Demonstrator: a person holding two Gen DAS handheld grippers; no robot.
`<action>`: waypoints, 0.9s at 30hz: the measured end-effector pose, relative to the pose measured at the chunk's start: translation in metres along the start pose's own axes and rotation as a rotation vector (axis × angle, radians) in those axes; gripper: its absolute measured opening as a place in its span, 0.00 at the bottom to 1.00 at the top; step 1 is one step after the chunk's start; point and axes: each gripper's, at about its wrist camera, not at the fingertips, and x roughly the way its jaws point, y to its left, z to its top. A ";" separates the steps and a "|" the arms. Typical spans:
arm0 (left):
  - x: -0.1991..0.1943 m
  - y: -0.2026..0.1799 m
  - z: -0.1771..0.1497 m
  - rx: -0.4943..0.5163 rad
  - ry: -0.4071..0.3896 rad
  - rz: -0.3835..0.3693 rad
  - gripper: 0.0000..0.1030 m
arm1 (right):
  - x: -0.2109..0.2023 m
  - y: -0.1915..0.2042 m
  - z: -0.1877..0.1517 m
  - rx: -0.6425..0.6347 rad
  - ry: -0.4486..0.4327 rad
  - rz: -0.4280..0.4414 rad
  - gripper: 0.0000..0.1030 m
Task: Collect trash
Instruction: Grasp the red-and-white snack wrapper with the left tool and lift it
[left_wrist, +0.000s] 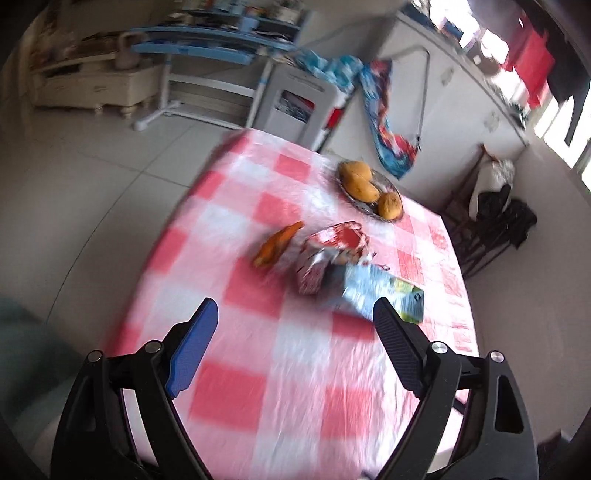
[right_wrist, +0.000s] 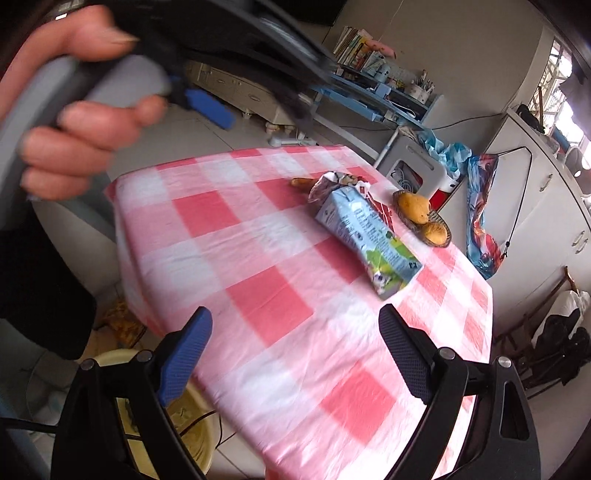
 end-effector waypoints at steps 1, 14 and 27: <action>0.012 -0.006 0.006 0.018 0.010 0.002 0.80 | 0.003 -0.001 0.000 0.009 0.002 0.012 0.85; 0.096 -0.041 0.037 0.139 0.206 -0.083 0.32 | 0.021 -0.029 0.014 0.061 -0.017 0.023 0.85; 0.037 0.057 0.049 -0.113 0.182 -0.236 0.31 | 0.018 -0.014 0.012 -0.030 -0.029 -0.011 0.85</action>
